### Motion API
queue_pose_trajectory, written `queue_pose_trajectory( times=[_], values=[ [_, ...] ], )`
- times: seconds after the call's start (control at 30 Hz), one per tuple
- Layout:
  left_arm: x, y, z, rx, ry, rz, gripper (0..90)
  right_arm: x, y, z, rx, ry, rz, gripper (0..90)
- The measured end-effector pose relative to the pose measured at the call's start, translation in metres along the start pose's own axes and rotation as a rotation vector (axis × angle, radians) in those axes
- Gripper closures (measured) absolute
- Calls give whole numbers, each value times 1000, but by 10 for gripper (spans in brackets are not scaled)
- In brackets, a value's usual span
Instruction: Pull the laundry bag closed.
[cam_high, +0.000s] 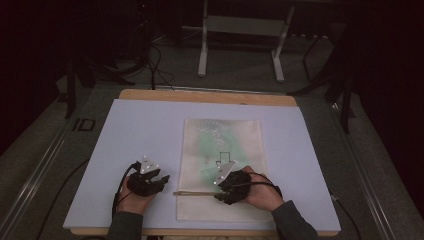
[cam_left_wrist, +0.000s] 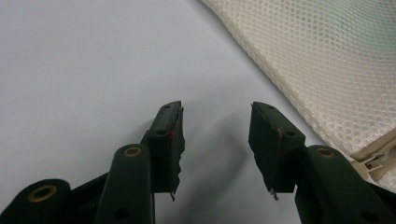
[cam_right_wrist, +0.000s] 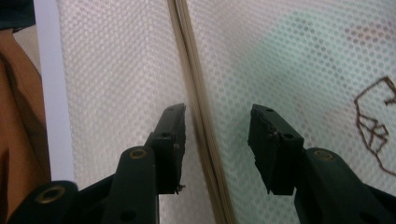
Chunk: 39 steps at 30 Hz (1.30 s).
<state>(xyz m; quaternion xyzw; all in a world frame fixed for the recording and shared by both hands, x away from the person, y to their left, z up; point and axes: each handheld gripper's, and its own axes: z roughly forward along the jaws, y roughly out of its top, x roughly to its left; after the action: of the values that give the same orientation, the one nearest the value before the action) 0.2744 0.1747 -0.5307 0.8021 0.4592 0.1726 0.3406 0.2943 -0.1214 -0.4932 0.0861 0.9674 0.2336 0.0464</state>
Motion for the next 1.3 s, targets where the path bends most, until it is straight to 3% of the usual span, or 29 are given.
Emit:
queue_pose_trajectory(
  times=[1.3],
  values=[
    [3,0,-1,-3,-3,-15,535,18,62,44,-36,62,-81,595]
  ],
)
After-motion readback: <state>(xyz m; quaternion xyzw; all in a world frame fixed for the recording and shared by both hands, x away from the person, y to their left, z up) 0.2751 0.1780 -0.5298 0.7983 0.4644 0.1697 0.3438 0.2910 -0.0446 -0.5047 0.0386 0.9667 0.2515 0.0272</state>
